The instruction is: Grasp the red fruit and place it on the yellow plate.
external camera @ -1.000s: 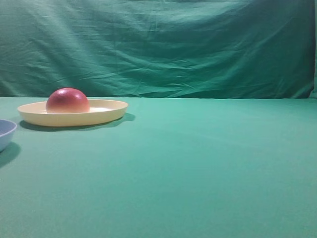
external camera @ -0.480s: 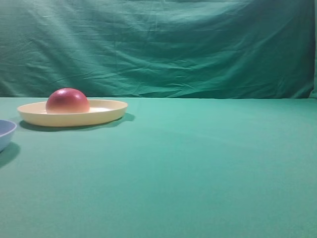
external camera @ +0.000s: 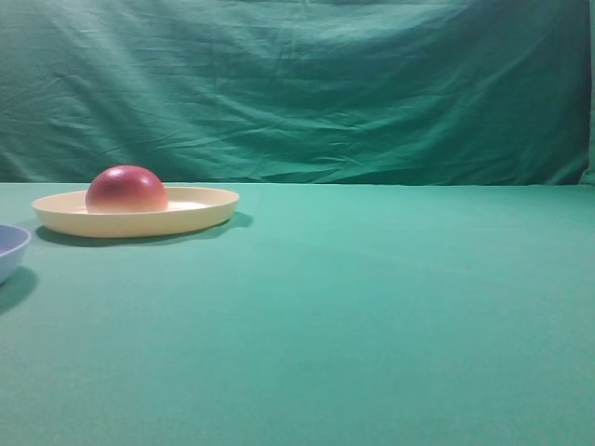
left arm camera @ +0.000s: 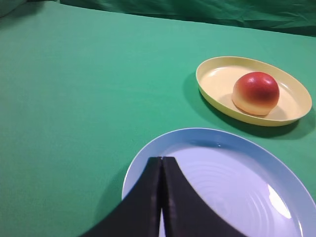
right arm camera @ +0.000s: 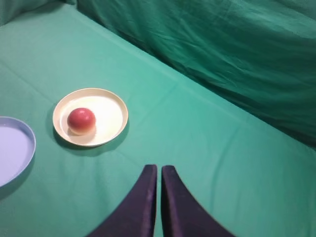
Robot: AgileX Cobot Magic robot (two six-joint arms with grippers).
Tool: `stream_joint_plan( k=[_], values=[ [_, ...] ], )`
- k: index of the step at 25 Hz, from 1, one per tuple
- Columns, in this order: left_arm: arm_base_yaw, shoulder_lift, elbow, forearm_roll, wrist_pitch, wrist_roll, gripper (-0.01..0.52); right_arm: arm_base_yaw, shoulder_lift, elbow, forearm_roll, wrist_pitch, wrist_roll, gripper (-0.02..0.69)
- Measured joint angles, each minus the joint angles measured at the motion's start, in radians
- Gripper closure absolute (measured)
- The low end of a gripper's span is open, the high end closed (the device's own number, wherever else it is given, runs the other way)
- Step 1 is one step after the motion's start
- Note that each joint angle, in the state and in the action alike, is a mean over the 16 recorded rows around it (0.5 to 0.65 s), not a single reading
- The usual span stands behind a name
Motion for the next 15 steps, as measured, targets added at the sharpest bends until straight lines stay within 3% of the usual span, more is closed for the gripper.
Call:
stream_joint_plan(
  k=[7,15],
  values=[
    [0.000,0.000,0.000,0.000,0.000,0.000,0.514,-0.197,-0.255,0.328,0.017,-0.212,0.015,0.665],
    [0.000,0.000,0.000,0.000,0.000,0.000,0.514,-0.314,-0.517,0.649,0.021,-0.396,0.018,0.665]
  ],
)
